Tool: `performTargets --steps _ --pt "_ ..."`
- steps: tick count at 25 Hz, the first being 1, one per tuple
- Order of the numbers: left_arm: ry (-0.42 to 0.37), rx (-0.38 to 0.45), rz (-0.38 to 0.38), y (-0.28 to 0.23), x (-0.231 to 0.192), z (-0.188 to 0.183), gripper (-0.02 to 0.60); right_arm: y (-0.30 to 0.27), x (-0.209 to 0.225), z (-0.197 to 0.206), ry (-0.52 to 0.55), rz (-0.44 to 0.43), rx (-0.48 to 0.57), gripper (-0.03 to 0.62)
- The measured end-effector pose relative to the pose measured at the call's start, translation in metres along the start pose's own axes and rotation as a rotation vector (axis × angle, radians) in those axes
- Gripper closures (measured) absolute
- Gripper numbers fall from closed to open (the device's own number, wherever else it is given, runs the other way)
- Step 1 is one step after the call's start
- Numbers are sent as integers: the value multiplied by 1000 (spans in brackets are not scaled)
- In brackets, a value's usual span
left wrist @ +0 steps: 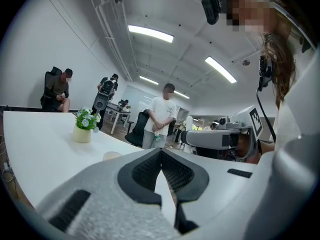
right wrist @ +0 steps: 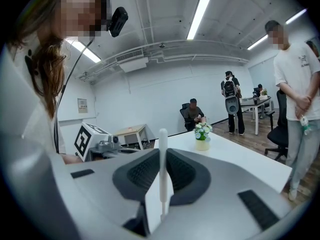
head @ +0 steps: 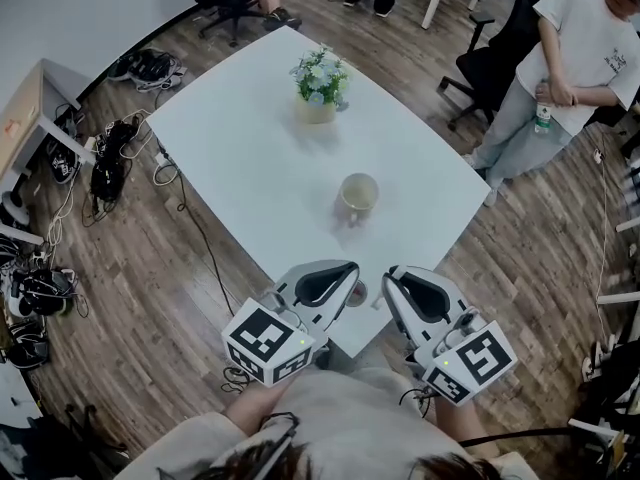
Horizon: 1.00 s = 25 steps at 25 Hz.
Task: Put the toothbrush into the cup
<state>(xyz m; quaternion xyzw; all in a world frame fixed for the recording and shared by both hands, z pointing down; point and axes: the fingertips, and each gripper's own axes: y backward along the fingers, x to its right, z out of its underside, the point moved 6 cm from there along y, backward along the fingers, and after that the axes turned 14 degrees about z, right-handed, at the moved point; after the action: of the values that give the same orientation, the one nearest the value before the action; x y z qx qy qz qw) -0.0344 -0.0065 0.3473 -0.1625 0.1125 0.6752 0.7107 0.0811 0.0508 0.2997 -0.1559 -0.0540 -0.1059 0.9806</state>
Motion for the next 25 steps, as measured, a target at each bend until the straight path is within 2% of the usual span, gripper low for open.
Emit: performTargets --steps 9,25 --pt "50 7 -45 -16 -30 -4 575 -37 29 -14 8 -24 15 543" --pt "84 -12 -91 -44 -64 -9 575 -103 65 -30 13 -93 37 543"
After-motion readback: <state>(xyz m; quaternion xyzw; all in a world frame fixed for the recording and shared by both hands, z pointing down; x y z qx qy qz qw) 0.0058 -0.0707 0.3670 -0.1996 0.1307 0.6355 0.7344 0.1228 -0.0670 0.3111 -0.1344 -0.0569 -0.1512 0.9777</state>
